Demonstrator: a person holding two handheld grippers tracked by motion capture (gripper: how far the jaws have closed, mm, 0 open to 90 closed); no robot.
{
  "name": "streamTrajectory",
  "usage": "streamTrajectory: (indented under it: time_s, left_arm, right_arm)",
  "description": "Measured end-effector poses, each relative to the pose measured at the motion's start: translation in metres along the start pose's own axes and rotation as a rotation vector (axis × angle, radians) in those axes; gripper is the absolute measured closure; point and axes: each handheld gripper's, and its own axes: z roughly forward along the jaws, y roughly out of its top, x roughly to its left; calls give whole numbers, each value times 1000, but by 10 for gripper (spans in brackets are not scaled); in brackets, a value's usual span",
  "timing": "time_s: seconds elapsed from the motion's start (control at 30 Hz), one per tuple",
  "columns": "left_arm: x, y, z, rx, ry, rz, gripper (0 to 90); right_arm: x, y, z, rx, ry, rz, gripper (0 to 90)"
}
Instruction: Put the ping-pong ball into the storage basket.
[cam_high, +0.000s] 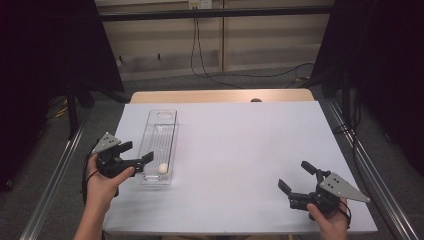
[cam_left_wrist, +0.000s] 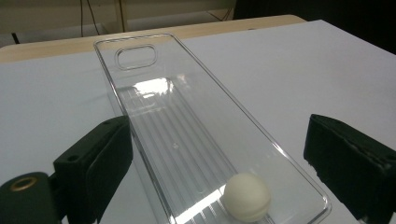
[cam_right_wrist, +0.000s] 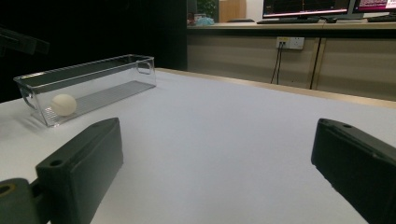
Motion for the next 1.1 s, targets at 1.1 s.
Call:
streamTrajectory:
  time_s: [1.1]
  left_arm:
    - [10, -23, -20, -67, 13, 1, 56]
  right_arm:
    - [0, 0, 0, 3, 3, -1, 18]
